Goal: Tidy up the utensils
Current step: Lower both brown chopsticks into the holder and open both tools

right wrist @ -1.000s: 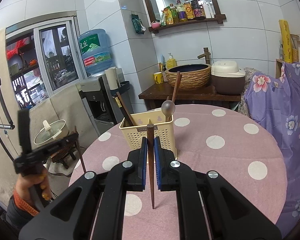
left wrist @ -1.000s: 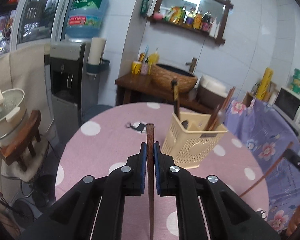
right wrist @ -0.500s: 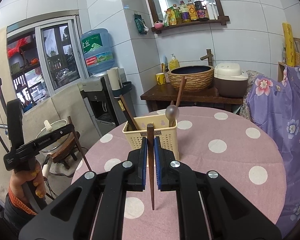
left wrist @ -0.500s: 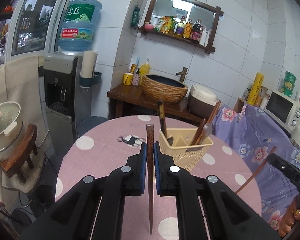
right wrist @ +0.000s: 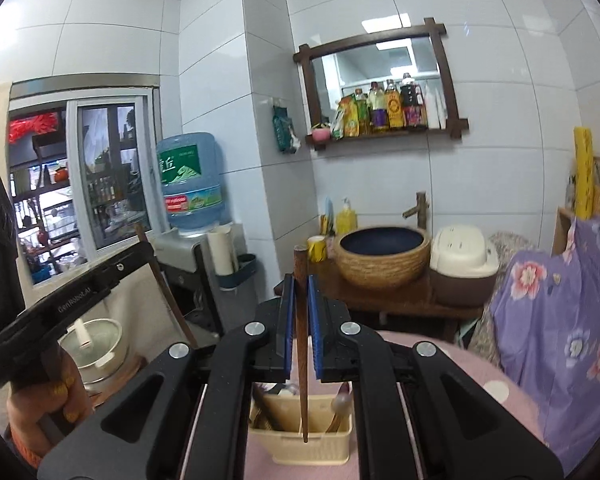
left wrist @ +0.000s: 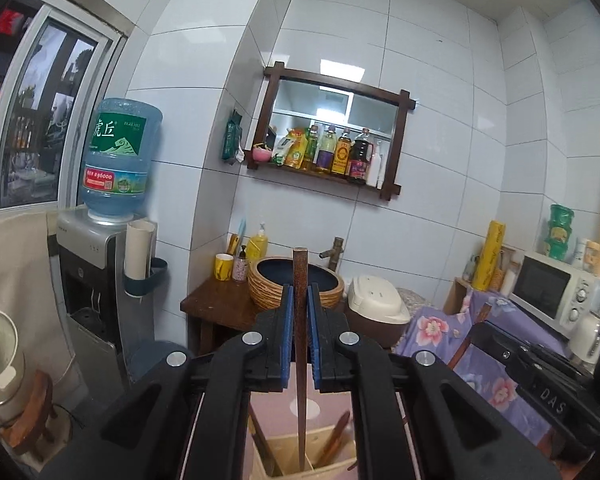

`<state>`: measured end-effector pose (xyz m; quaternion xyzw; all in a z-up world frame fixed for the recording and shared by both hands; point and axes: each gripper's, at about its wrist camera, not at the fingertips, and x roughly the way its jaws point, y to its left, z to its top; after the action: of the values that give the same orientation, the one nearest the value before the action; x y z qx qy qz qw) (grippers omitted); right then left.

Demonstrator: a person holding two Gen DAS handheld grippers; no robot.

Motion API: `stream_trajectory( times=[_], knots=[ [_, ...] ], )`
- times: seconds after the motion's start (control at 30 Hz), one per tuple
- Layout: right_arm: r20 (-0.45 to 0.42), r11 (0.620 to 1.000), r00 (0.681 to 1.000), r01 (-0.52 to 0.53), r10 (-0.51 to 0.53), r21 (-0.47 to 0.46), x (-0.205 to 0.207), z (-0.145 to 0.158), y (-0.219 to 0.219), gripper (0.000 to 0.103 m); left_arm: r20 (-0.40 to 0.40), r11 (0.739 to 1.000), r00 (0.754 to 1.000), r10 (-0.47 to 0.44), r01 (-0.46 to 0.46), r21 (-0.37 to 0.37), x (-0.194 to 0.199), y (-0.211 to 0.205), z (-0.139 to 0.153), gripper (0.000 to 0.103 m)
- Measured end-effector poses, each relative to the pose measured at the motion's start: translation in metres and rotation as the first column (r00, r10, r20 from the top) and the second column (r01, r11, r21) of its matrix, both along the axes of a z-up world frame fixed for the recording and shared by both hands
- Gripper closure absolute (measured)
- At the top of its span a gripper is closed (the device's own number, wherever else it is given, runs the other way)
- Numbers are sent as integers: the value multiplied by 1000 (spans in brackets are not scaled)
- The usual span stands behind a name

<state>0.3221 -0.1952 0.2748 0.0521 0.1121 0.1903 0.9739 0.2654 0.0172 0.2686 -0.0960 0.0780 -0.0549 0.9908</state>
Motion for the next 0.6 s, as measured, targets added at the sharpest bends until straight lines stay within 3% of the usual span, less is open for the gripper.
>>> stream_trajectory(
  times=[0.13, 0.37, 0.6],
  knots=[
    [25, 999, 999, 40, -39, -26, 30, -30, 12, 95, -11, 999, 999, 41, -40, 32, 28, -11, -35, 95],
    [-122, 997, 992, 31, -40, -75, 64, -107, 24, 95, -169, 999, 985, 22, -15, 45, 54, -12, -120, 95],
    [-183, 996, 982, 26, -41, -85, 71, -144, 26, 95, -257, 999, 966, 8, 6, 54, 61, -11, -158, 95]
  ],
)
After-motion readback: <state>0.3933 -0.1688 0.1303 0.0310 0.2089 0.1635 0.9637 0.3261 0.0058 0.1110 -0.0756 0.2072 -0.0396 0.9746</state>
